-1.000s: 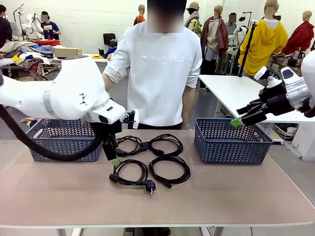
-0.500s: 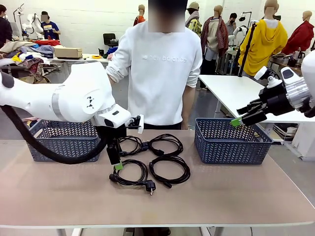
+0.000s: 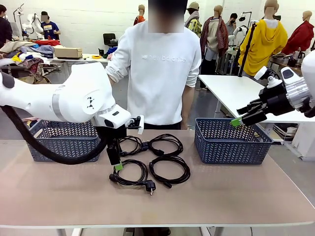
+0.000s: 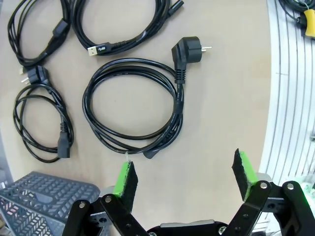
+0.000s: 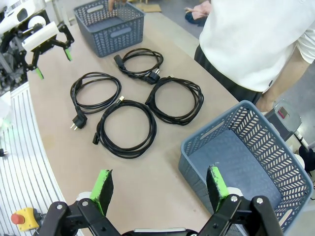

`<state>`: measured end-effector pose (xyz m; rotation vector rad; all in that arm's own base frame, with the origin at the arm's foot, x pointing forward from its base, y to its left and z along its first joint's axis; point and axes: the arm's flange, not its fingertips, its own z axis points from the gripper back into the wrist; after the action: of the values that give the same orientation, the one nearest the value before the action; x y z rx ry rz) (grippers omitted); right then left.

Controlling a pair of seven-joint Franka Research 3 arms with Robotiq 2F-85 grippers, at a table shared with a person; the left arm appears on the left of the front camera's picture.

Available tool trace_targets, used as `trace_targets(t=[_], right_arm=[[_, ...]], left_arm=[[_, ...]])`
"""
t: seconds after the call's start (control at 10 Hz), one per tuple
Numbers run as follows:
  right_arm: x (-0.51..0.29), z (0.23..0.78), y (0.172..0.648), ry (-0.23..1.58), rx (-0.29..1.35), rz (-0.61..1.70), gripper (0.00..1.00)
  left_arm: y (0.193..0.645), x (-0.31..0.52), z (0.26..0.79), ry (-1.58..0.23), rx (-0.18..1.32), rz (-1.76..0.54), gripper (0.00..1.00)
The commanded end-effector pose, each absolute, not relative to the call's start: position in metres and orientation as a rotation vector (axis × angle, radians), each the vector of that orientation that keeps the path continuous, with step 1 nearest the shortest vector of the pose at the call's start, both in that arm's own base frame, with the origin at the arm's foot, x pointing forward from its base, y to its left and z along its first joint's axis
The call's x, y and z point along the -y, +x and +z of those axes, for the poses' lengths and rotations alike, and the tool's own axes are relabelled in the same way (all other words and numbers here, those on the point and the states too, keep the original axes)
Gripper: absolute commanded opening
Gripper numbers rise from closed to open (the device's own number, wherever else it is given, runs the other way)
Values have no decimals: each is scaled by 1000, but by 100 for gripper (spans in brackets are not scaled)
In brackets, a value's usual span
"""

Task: Organize the cables according to human instructions.
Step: Pick up a bundle of cables and place it in the basket indicated by the human.

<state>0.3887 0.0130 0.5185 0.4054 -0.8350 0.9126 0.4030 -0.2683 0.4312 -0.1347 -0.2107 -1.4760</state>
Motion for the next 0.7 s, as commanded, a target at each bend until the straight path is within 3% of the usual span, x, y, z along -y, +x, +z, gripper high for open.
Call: trace_targets(t=[0.0,0.6], right_arm=[[-15,519,390,423,848,911,100],[-15,519,390,423,848,911,100]], left_arm=[[406,278,415,-110,171,-1547,100],[418,313,368,-68,93,-1618,100]])
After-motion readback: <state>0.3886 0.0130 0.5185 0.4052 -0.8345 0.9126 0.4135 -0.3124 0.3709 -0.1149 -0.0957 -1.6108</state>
